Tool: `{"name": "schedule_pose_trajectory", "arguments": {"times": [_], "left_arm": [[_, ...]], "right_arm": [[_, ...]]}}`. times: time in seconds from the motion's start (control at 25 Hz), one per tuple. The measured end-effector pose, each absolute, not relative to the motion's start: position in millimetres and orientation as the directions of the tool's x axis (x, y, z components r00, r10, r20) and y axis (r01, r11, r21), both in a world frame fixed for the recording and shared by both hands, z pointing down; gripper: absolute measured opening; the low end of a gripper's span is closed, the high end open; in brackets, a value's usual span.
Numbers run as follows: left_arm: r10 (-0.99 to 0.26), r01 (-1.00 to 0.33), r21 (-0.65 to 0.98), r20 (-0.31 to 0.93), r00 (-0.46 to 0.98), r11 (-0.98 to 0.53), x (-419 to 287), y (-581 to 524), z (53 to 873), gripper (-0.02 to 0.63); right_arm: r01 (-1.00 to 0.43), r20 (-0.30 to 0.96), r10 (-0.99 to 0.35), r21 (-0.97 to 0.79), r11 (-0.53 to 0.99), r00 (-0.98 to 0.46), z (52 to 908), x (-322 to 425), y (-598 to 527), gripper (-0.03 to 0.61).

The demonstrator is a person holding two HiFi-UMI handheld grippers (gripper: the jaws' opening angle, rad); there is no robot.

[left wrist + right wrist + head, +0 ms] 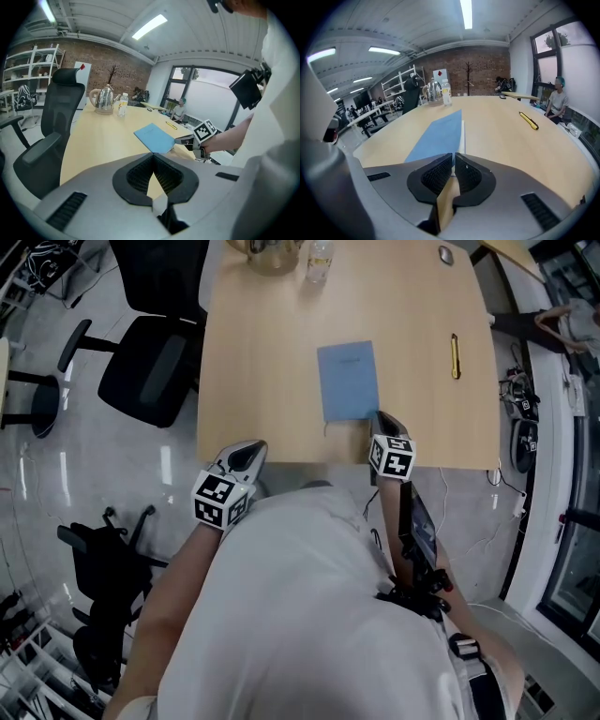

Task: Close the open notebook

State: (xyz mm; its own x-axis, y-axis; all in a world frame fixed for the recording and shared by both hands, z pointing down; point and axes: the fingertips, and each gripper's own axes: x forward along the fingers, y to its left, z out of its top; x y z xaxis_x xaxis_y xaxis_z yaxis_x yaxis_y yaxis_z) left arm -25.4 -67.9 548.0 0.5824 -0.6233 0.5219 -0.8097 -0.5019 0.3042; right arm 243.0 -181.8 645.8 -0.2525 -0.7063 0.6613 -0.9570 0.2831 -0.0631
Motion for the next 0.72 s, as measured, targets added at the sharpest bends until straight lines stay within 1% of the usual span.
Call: {"name": "schedule_pose_trajectory", "arguments": {"times": [0.16,0.32,0.48,0.6,0.72], "left_arm": [[-0.619,-0.818,0.301,0.54,0.57,-0.49,-20.1,-68.7,549.5,0.005],[-0.622,-0.826,0.296,0.55,0.557,-0.479,-18.2,-71.2,549.3,0.005],[-0.625,-0.833,0.295,0.556,0.548,-0.468,-15.8,-74.4,551.8,0.005],[-0.623,-0.832,0.294,0.556,0.55,-0.471,-7.3,-78.6,552.5,0.005],[-0.618,-0.825,0.293,0.554,0.558,-0.483,3.4,-83.4,552.6,0.005]], "right_arm": [[-0.948,0.71,-0.66,-0.035,0.316,-0.246,667.3,247.1,-182.9,0.026],[-0.922,0.736,-0.625,0.001,0.387,-0.262,680.1,245.2,-182.7,0.033],[-0.864,0.736,-0.622,0.102,0.494,-0.268,680.2,239.2,-183.3,0.05],[-0.834,0.728,-0.625,0.138,0.534,-0.279,678.0,239.2,-182.8,0.078],[-0.745,0.732,-0.616,0.229,0.626,-0.293,678.3,233.1,-180.4,0.077]]}}
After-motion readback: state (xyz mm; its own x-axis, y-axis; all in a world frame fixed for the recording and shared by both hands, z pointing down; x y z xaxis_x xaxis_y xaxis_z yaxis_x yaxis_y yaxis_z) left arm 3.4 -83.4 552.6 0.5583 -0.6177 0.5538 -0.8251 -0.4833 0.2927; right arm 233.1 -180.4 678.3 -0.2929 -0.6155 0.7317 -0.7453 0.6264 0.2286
